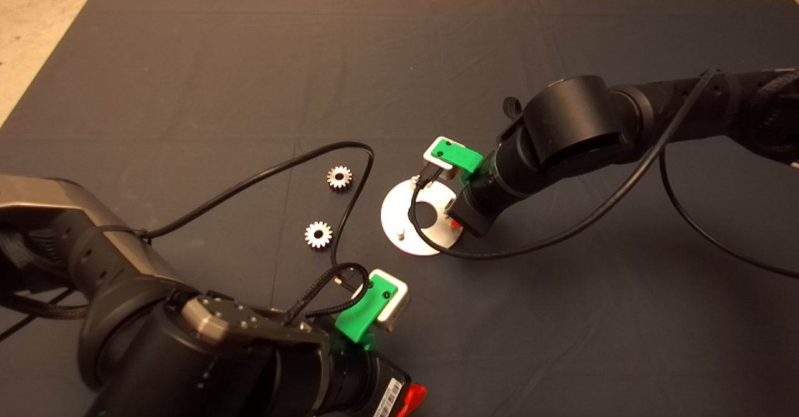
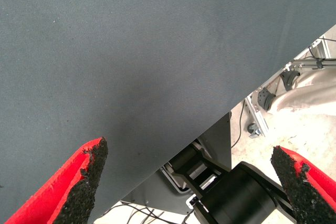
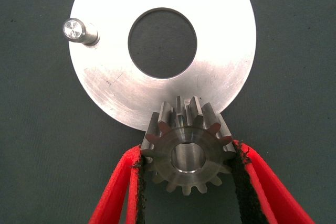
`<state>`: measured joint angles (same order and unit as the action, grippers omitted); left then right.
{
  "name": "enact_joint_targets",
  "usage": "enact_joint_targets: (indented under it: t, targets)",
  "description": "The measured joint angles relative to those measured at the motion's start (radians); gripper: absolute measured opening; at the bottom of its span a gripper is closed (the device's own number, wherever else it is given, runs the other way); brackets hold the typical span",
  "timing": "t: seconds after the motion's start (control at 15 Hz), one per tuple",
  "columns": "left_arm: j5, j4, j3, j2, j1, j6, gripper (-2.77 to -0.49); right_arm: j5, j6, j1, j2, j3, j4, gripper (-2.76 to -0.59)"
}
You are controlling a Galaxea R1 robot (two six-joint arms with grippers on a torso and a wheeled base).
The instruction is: Install three planetary gears onto the carrier pins
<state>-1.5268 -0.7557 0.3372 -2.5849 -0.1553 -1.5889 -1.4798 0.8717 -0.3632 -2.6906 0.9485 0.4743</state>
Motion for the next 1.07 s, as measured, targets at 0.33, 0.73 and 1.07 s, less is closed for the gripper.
enact_joint_targets:
  t: [0.33,0.73,1.07]
  targets:
    - [0.0,0.0,0.0,0.0,0.0,0.0,-1.04,-0.039,-0.015,0.0,0.0,0.011,-0.002,-2.44]
    - [0.0,-0.001,0.0,0.0,0.0,0.0,-1.04,-0.038,-0.032,0.027,-0.003,0.035,-0.004,-2.44]
    - [0.0,-0.001,0.0,0.0,0.0,0.0,-1.04,-0.032,-0.033,0.036,-0.008,0.036,-0.004,-2.44]
